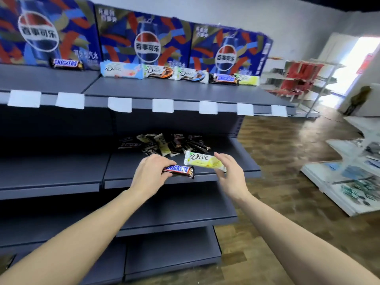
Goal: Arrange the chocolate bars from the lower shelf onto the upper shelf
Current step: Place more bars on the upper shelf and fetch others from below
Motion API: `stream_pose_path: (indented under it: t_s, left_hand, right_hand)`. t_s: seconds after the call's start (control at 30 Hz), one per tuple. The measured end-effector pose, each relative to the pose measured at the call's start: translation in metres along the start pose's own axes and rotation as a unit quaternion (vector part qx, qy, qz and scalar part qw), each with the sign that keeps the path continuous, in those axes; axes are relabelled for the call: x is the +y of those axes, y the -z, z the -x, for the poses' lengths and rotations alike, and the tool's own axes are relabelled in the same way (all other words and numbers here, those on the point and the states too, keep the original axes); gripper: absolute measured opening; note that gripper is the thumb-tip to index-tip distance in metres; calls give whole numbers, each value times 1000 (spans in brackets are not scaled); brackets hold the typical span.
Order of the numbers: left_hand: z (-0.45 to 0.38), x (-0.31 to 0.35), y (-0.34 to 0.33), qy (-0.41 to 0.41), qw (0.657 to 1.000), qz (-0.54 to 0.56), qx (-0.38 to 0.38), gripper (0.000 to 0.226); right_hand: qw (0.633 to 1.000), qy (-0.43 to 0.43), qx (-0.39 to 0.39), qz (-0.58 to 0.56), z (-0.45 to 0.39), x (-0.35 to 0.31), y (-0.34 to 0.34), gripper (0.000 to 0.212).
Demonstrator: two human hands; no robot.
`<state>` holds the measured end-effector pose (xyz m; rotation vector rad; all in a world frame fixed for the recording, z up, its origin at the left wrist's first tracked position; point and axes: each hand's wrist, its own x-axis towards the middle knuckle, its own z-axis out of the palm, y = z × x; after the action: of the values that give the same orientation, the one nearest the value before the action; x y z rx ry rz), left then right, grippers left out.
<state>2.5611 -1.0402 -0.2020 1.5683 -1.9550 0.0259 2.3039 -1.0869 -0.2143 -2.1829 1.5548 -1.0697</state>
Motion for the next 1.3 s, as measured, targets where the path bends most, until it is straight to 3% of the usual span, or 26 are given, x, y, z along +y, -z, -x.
stream_pose_path:
  t_s: [0.3,0.6,0.77,1.1,1.3]
  left_hand:
    - [-8,109,30,-68,996,-45,37,31]
    - [-49,165,60,-144,982,-97,72,34]
    - [-88,173,66,-143,980,-111,86,31]
    - [-187,149,51,-119,978,-112,127,27]
    - [-249,141,37,-118,977,-140,110,30]
  right_hand:
    - [995,41,13,92,26,-1,111,54]
    - [979,103,73,160,-6,-2,176,50]
    - [952,101,143,250,-46,4,193,49]
    - [969,87,85,215,-154,33,201,49]
    - [967,89,61,229,-215,55,197,45]
